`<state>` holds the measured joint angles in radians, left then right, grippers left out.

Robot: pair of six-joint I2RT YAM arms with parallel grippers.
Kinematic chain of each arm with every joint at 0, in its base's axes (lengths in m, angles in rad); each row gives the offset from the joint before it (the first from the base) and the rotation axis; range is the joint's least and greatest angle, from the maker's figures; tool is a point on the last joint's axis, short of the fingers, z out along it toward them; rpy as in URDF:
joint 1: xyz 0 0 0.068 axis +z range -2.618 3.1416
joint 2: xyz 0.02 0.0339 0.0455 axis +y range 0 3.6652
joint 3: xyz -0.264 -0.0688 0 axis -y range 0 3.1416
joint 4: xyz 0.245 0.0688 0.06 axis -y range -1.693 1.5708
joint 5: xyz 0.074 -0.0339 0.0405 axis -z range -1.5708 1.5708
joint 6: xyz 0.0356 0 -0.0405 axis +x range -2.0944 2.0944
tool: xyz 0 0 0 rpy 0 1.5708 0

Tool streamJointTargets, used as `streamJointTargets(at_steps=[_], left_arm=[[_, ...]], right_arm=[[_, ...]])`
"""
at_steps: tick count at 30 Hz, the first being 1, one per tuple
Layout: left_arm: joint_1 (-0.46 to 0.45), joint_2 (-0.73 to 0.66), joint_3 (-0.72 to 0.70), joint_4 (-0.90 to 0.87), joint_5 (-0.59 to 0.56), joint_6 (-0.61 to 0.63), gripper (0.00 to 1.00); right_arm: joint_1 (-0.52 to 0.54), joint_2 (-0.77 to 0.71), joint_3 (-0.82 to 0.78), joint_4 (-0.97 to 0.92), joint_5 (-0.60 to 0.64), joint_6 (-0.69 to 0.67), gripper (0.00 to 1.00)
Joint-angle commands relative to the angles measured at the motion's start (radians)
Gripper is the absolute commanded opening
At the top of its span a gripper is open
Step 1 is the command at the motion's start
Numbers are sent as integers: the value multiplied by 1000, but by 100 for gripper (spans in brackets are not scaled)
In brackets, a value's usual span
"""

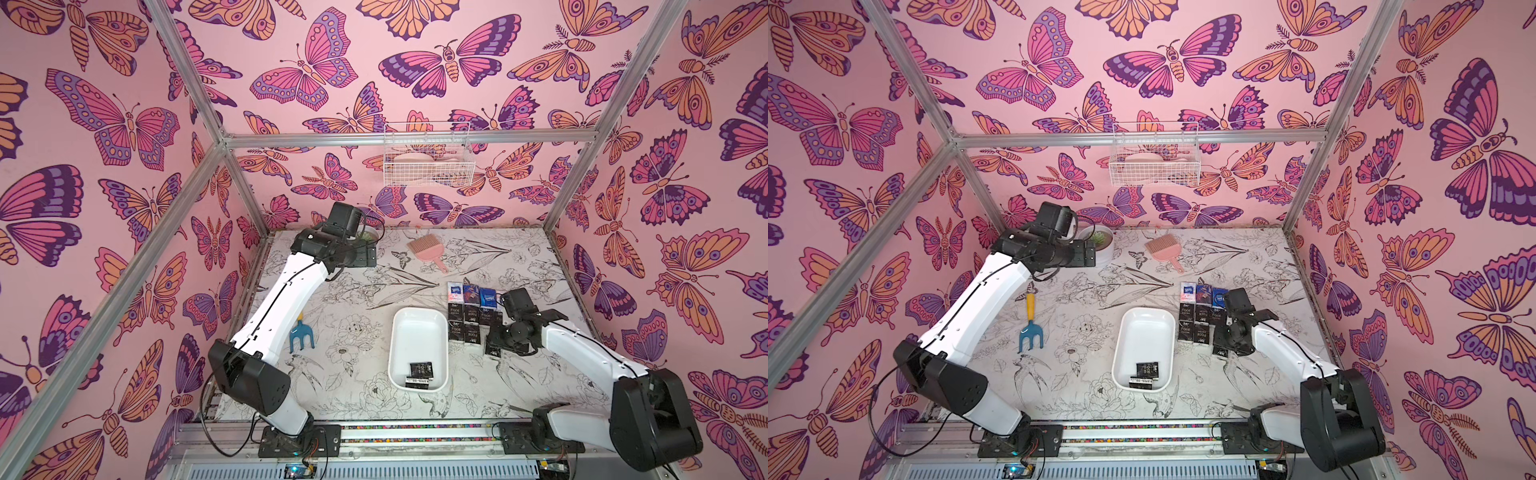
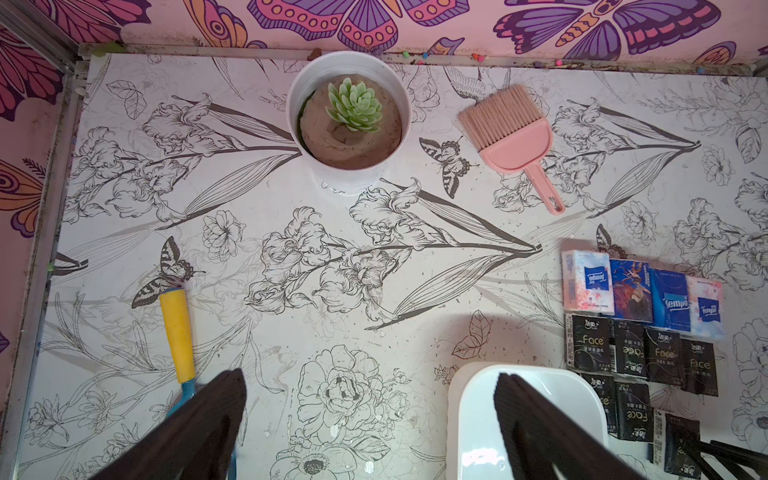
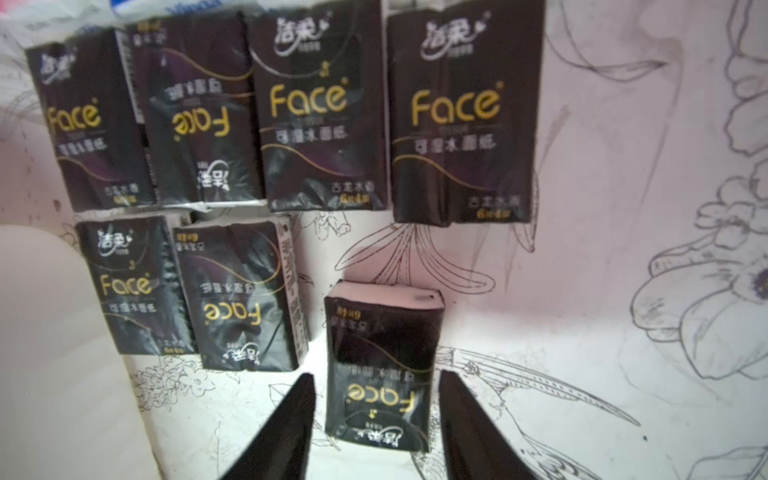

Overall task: Take the pocket tissues out of the storage box
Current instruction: Place the pocket tissues at the center of the board.

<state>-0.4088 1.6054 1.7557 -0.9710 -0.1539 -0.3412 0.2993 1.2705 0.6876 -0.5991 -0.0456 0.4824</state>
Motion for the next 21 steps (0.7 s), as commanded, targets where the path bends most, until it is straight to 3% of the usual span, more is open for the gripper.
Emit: streamJointTargets(at_steps=[1,11,21], left_arm=[[-8,14,24,-20,2,2,100],[-10,17,30,-20,0,7,100],[-10,20,33,-20,-1,8,100]], right_arm=[[-15,-9,-15,-38,39,42,41],[-17,31,-56,46,3,44,33],[-17,100,-1,62,36,-10,32]])
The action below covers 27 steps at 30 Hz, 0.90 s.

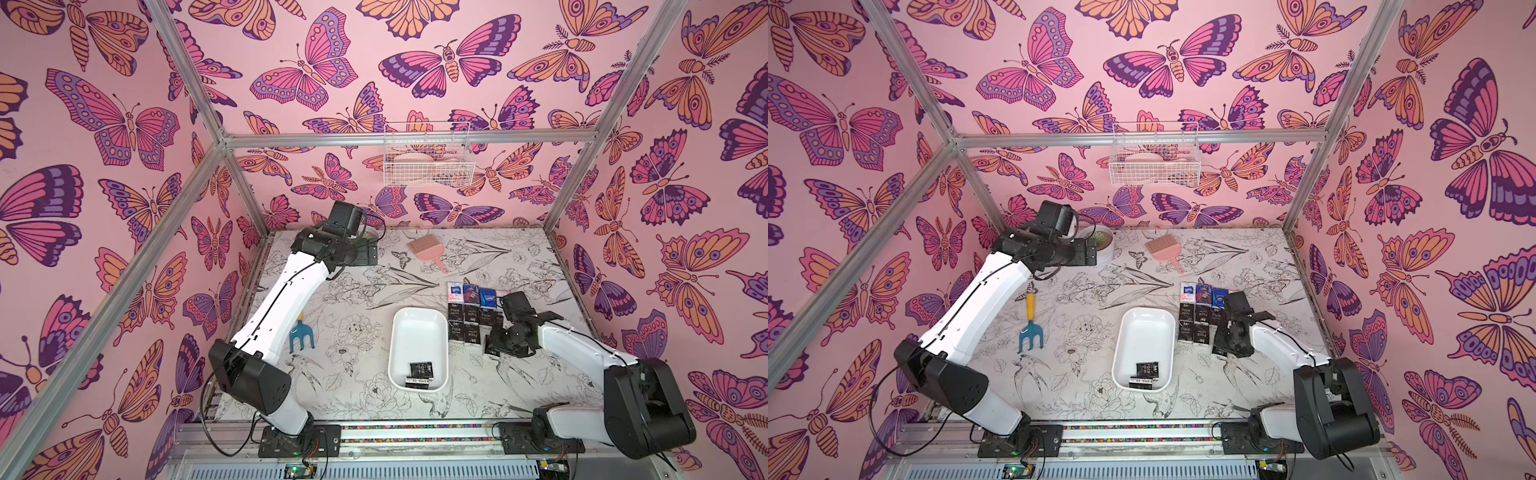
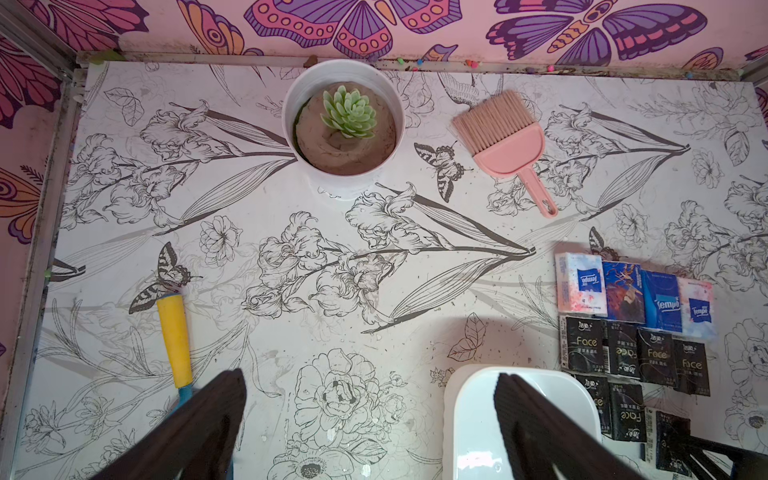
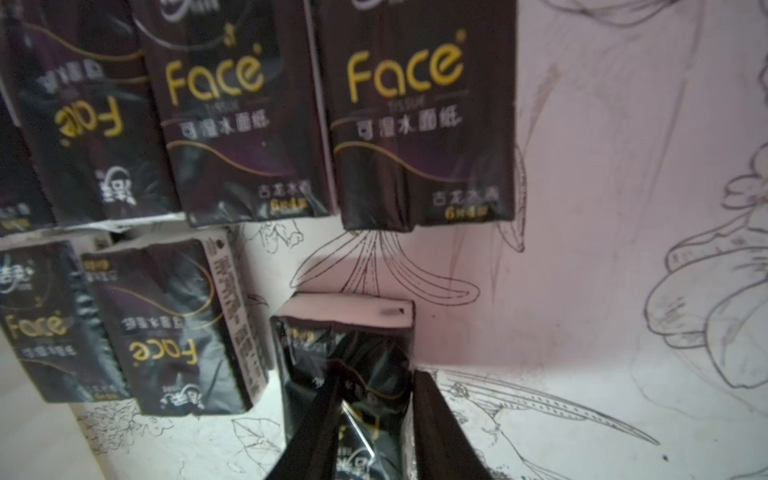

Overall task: Take the pocket tissues out of the storage box
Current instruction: Place the pocket tissues at the center of the board.

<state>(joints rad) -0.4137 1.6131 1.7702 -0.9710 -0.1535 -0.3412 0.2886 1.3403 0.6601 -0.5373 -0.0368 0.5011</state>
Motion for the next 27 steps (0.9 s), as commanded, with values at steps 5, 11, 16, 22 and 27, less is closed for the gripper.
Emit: streamJointTargets(at_steps=[5,11,16,22,27], left_arm=[[-4,14,14,-20,-6,8,100],[-4,14,13,-20,-12,10,100],[-4,18,16,-21,-10,8,100],[-4,21,16,-20,-9,7,100],[-4,17,16,-20,-14,7,100]], right_arm=[[-6,70,66,-2,14,-57,33],[-6,98,91,2,4,-76,33],[-6,115,104,10,-8,-84,33],[-6,113,124,2,-14,-81,35],[-6,58,149,-39,-7,-83,37]])
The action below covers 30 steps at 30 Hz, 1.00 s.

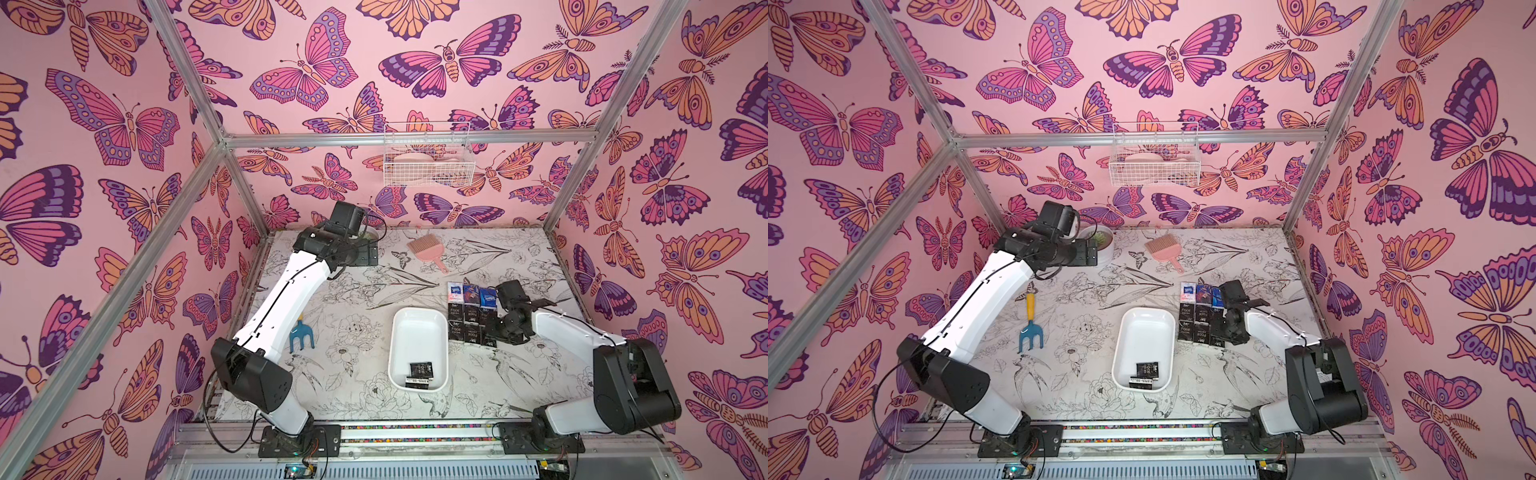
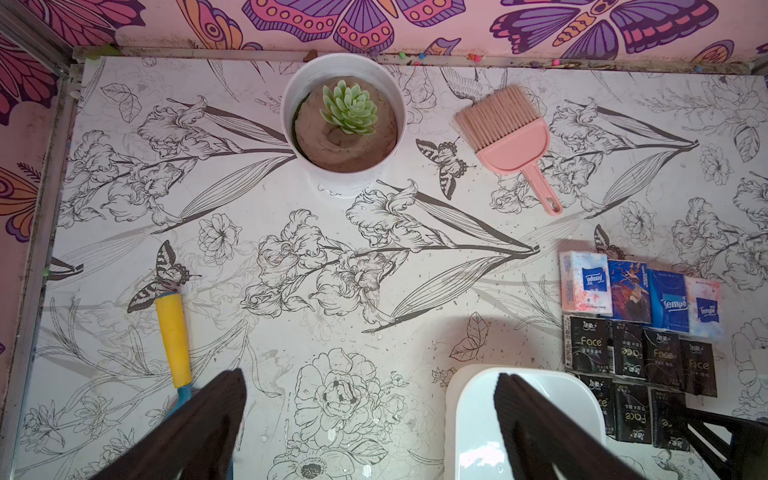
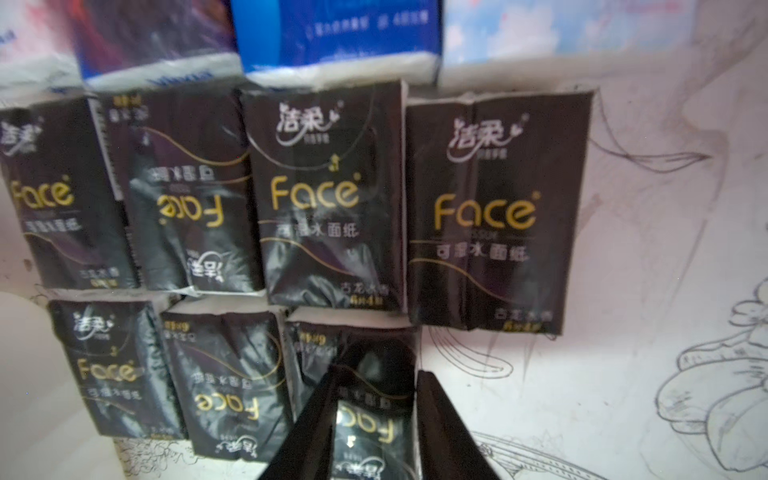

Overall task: Take the pocket tissues out of the storage box
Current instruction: Place the pocket tissues at the center of the board, then move the storage box to the center of the board.

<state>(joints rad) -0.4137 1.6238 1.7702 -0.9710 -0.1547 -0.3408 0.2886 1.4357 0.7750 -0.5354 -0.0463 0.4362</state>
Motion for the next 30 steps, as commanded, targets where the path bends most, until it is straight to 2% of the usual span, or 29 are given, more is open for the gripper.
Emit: streamJointTargets(at_steps=[1,8,13,19,25,30], left_arm=[[-4,6,16,-20,-11,5,100],[-4,5,20,-20,-8,3,100],[-7,11,16,-20,-5,-5,100],[-16,13,18,-19,-8,-4,100],[-16,-2,11,-22,-18,2,100],[-16,-5,1,-23,-22,2,100]], right_arm=[[-4,-52,43,-53,3,-19,37],[39,-132,101,-122,-32,-22,42],[201,-167,95,-46,-72,85,50],[345,-104,102,32,-52,163,52],[407,-5,111,85,-53,181,48],[452,70,140,112,-50,193,38]])
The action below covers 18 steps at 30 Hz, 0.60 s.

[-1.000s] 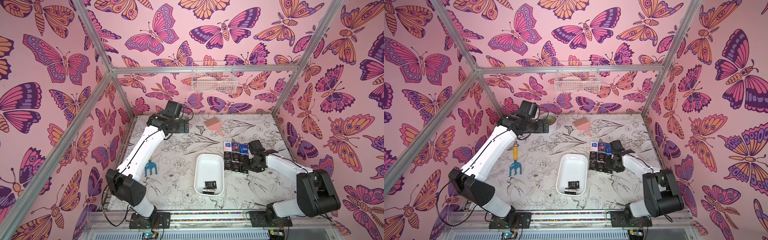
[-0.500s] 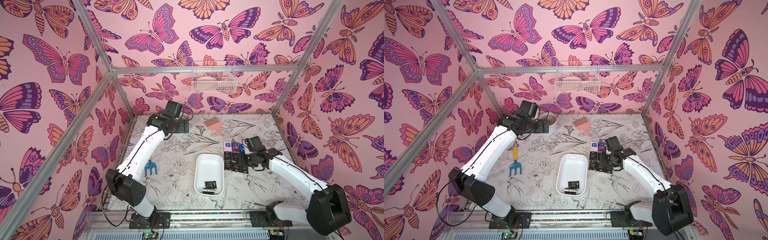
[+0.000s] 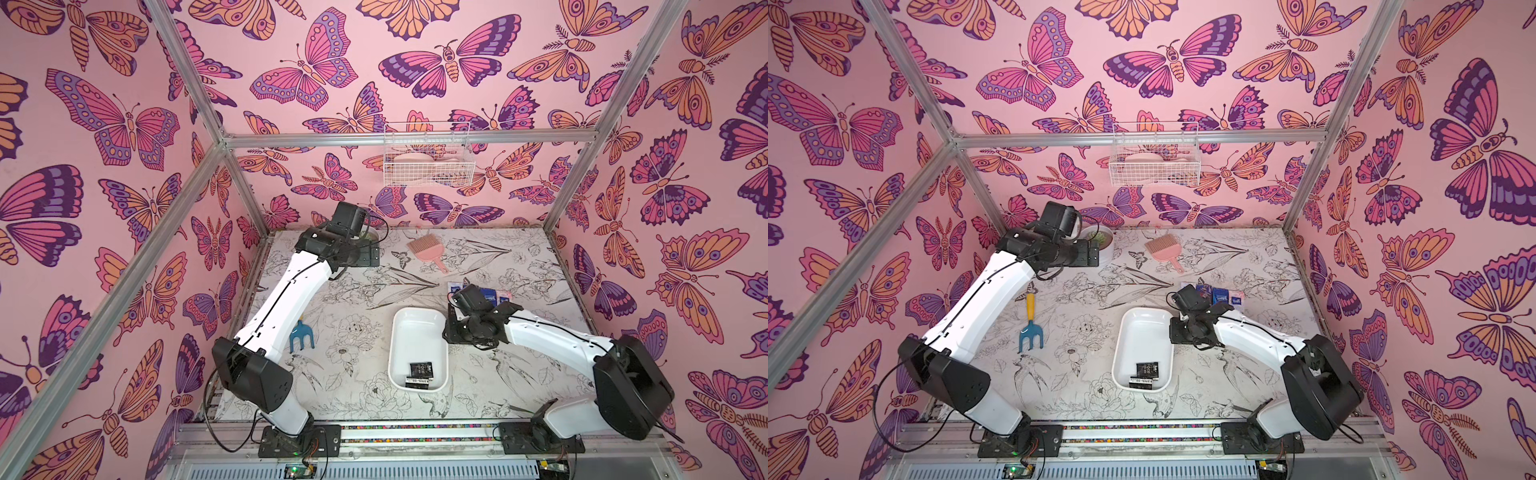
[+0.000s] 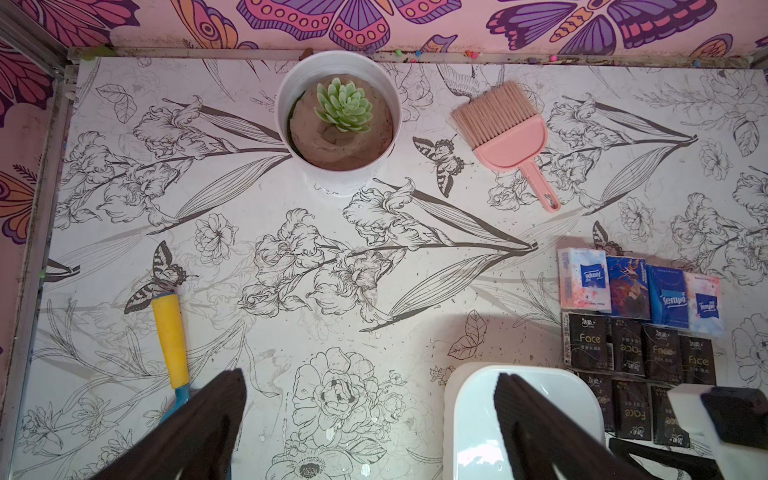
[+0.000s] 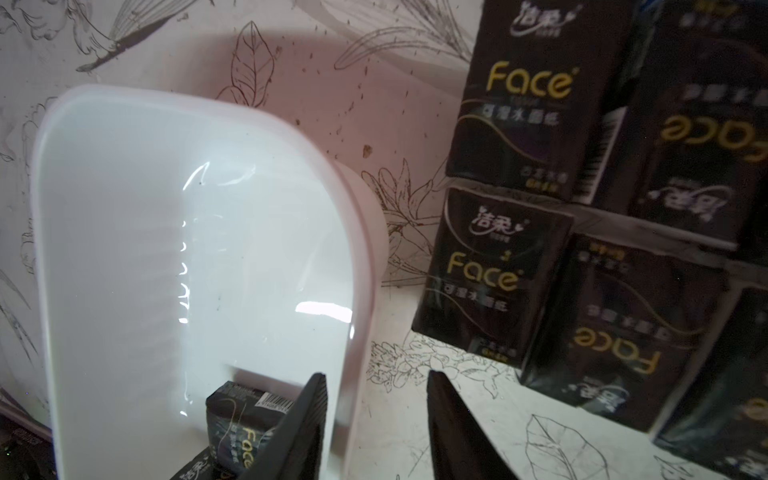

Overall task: Take the pocket tissues out of the storage box
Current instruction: Move the storage box to the center of the board.

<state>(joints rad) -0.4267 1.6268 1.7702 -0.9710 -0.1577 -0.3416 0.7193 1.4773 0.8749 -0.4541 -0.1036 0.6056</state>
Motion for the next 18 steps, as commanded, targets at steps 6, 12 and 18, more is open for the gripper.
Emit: streamJointTargets(at_steps=[6,12,18], left_arm=[[-3,-12,-2,-22,-22,3,100],[-1,-15,-4,-22,-26,8,100],[8,-20,-8,-25,-29,14,100]], right_arm=[[34,125,102,48,18,31,21],[40,254,237,39,-2,11,11],[39,399,407,-24,-1,-81,10]])
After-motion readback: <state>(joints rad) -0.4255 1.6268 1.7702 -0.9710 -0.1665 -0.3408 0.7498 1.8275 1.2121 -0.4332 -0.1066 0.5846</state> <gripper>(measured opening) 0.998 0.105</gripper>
